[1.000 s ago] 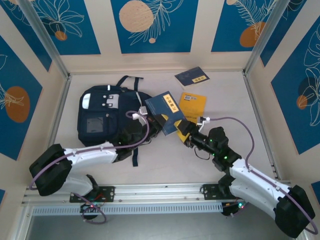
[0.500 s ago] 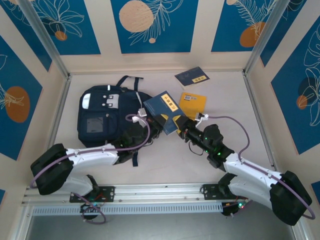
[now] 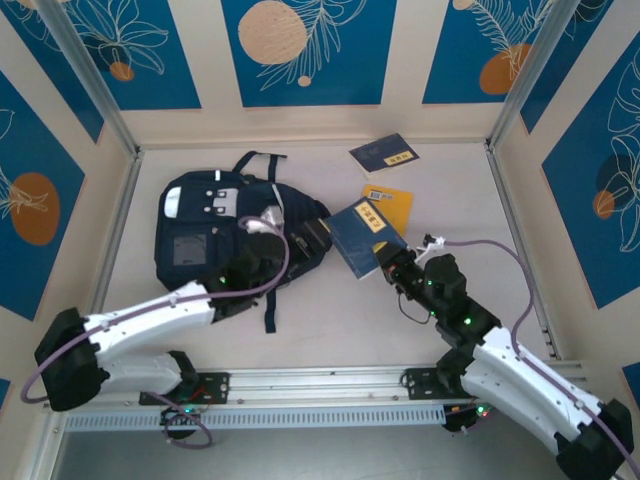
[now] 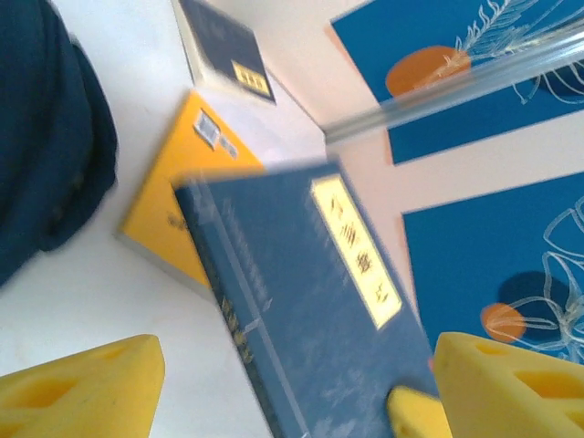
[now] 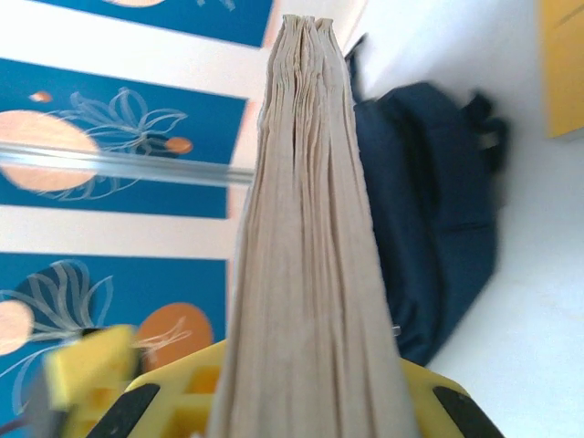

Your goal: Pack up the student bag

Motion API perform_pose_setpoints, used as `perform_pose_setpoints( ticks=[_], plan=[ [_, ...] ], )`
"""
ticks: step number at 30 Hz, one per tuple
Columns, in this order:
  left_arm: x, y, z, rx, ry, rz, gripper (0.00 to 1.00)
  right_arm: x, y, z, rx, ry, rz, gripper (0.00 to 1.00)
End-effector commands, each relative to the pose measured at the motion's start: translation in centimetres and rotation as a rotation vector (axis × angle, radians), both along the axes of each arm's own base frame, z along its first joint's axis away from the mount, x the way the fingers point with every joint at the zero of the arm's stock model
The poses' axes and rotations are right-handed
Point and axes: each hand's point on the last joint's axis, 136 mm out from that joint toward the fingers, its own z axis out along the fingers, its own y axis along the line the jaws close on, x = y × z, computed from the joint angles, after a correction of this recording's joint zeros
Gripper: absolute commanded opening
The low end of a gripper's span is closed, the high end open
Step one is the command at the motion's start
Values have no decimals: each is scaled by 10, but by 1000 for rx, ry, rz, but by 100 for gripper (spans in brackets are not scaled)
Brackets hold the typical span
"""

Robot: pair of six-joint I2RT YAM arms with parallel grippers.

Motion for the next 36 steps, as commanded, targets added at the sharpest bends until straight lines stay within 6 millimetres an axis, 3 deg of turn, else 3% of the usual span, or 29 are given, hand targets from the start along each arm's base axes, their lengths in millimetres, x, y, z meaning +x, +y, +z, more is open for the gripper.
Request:
perform_pose_setpoints(
  ticks=[1, 4, 10, 21, 31, 36],
  plan=[
    [9, 55, -13, 504, 25, 52, 79, -13, -31, -43, -189, 121, -35, 0],
    [26, 72, -18, 670, 98, 56, 82, -21, -38, -60, -198, 174, -17, 0],
    [62, 93, -44, 848, 310, 63, 91, -25, -43, -67, -253, 207, 15, 0],
    [113, 80, -92, 1110, 460, -31, 94, -28, -41, -73, -278, 231, 43, 0],
    [131, 65, -143, 1143, 574, -75, 87, -31, -43, -80, -254, 247, 36, 0],
    [138, 59, -164, 1090, 612, -113, 69, -30, -44, -83, -239, 248, 39, 0]
  ],
)
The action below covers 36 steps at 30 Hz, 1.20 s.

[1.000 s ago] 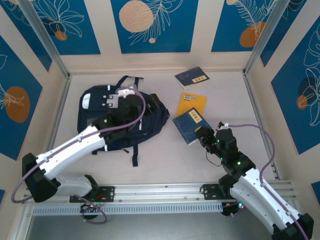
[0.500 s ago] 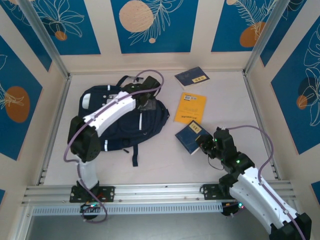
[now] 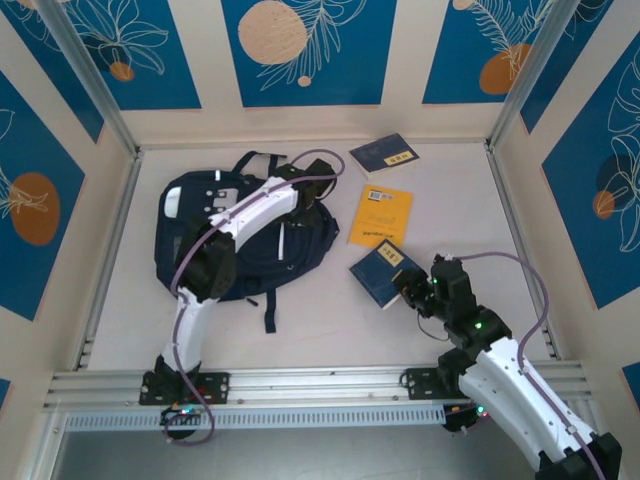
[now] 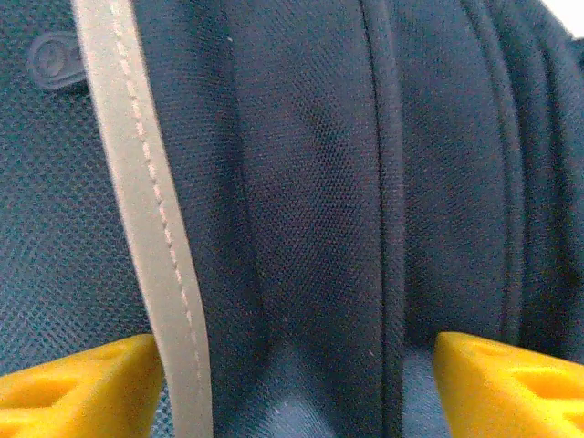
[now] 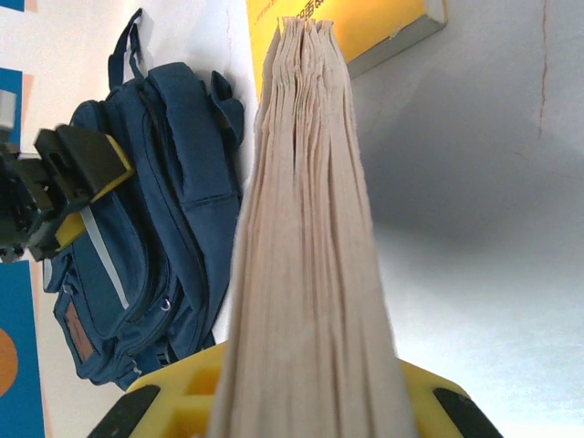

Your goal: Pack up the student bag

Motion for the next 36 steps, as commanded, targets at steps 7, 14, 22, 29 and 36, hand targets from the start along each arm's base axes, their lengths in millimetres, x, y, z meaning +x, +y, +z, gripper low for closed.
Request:
perform_pose_setpoints(
  ticks=[7, 14, 22, 29, 36],
  plan=[
    [2, 0, -4, -97, 78, -18, 5, 1, -1, 15, -15, -46, 25, 0],
    [-18, -5, 37, -188, 50, -160, 0, 2, -5, 40, -123, -127, 91, 0],
    [-58, -9, 121, -326, -81, -474, 0, 4, 4, 66, -162, -166, 186, 0],
    [-108, -24, 191, -496, -184, -771, 0, -5, 30, 113, -113, -300, 366, 0],
    [-131, -15, 255, -652, -383, -840, 0, -22, 53, 135, 13, -328, 498, 0]
  ],
)
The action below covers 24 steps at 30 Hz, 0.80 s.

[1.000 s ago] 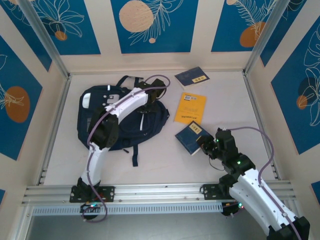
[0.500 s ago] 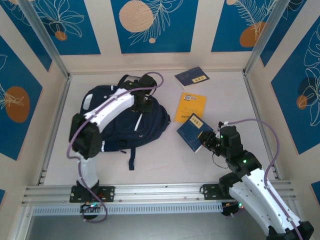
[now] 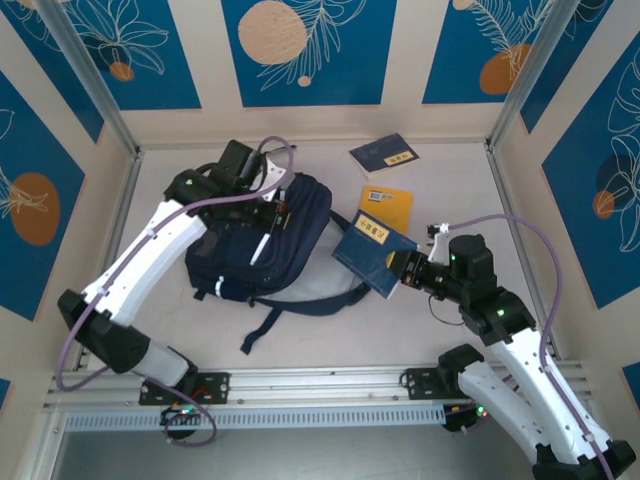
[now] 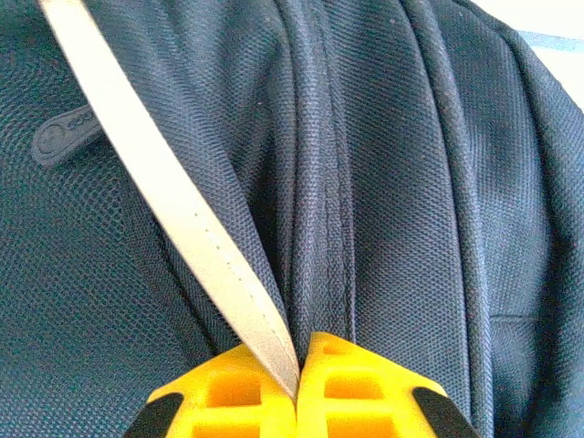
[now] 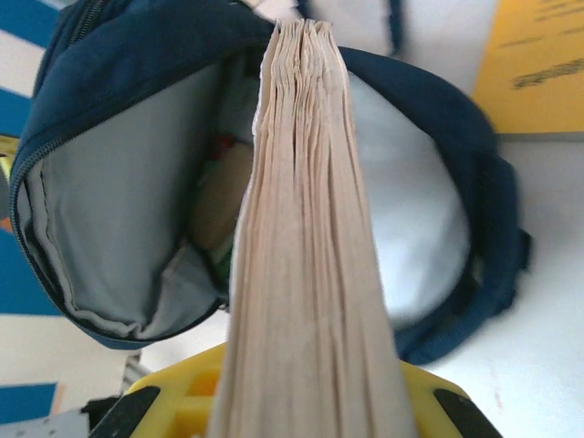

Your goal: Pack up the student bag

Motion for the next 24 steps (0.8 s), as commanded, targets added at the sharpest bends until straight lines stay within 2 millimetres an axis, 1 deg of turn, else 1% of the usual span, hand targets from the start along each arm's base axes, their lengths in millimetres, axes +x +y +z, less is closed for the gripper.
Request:
perform_pose_setpoints(
  ticks=[1, 4, 8, 12, 14, 19, 24],
  plan=[
    [-8, -14, 75, -242, -221, -121, 0, -15, 20, 20, 92, -27, 140, 0],
    [-13, -11, 90, -295, -263, -133, 0, -18, 27, 16, 135, 14, 170, 0],
    [-14, -4, 102, -333, -273, -115, 0, -21, 31, 6, 185, 66, 175, 0],
    [-14, 6, 115, -377, -309, -80, 0, -21, 39, -4, 274, 124, 182, 0],
    [-15, 7, 119, -399, -316, -82, 0, -20, 45, -7, 330, 155, 185, 0],
    [-17, -2, 117, -434, -284, -124, 0, -13, 62, 1, 436, 195, 194, 0],
    [-17, -5, 122, -462, -287, -134, 0, -3, 84, 8, 412, 217, 214, 0]
  ],
)
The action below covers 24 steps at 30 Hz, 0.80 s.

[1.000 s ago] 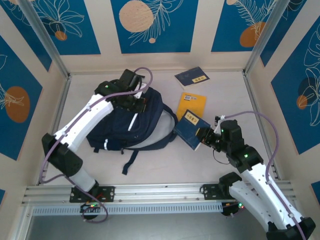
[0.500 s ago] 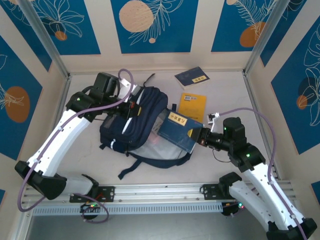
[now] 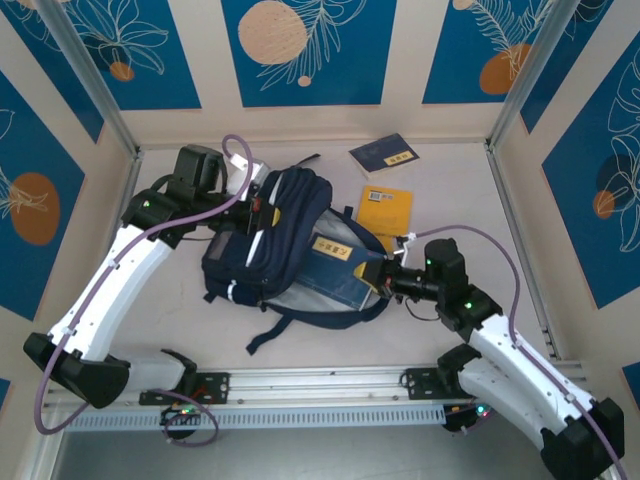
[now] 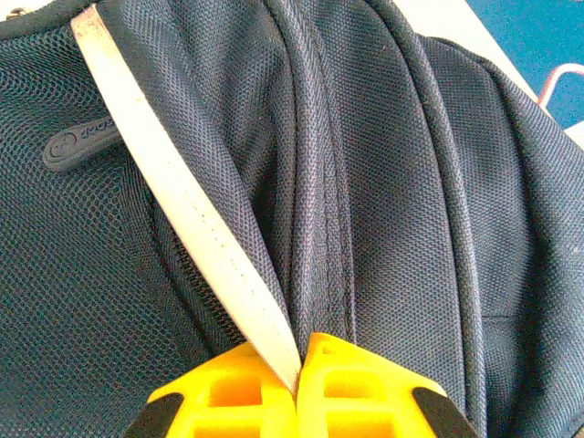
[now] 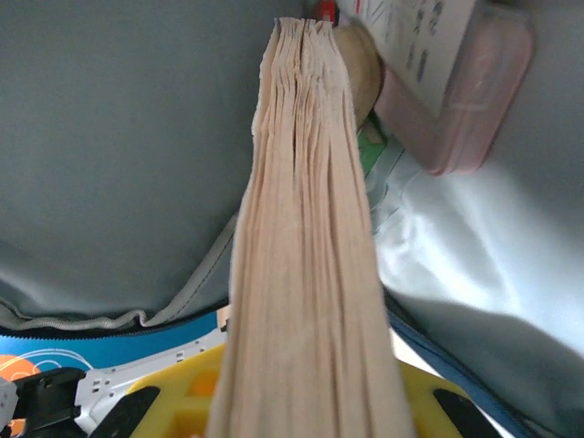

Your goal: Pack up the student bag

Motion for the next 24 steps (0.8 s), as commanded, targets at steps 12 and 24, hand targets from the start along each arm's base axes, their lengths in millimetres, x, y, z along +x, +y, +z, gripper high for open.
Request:
perform_pose_setpoints(
  ticks=[12, 24],
  plan=[
    [-3, -15, 82, -206, -262, -96, 0, 56, 44, 33, 14, -57, -47, 0],
    [-4, -18, 92, -241, -278, -110, 0, 105, 89, 9, -89, 9, -105, 0]
  ],
)
